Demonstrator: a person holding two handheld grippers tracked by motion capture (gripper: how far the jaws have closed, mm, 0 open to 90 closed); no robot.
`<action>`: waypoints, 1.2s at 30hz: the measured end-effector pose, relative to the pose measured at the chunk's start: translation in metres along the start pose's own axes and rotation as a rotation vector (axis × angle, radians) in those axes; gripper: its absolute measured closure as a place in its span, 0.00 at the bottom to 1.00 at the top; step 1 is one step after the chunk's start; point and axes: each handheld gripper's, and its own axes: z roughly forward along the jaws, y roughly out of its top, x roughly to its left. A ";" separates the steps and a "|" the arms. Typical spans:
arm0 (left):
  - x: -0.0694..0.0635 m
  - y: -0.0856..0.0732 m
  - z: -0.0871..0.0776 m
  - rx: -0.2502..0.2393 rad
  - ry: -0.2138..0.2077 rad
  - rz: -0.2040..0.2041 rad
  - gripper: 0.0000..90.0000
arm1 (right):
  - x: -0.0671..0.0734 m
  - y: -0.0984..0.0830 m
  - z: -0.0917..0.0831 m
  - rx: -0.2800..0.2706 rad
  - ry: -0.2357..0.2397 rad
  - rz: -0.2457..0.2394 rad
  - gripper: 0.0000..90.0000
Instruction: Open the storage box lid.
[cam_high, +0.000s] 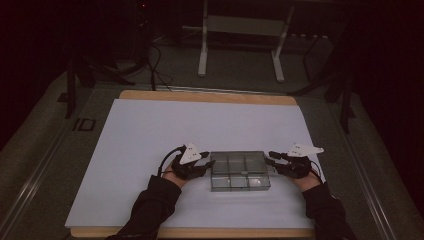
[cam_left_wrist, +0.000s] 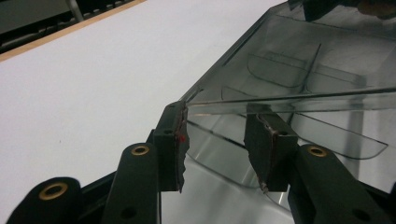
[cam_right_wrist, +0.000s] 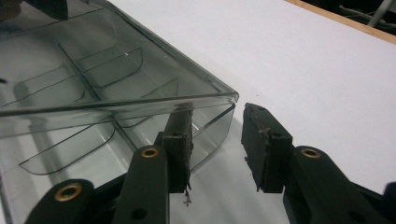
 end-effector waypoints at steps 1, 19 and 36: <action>0.000 0.000 0.001 -0.002 -0.004 0.003 0.68 | 0.000 0.000 0.000 -0.001 -0.001 -0.001 0.70; 0.007 0.003 0.004 -0.036 0.013 -0.020 0.77 | 0.002 0.011 0.013 -0.015 -0.011 -0.033 0.75; 0.008 0.006 0.009 -0.074 0.083 -0.055 0.86 | -0.002 0.013 0.015 -0.048 -0.051 0.002 0.87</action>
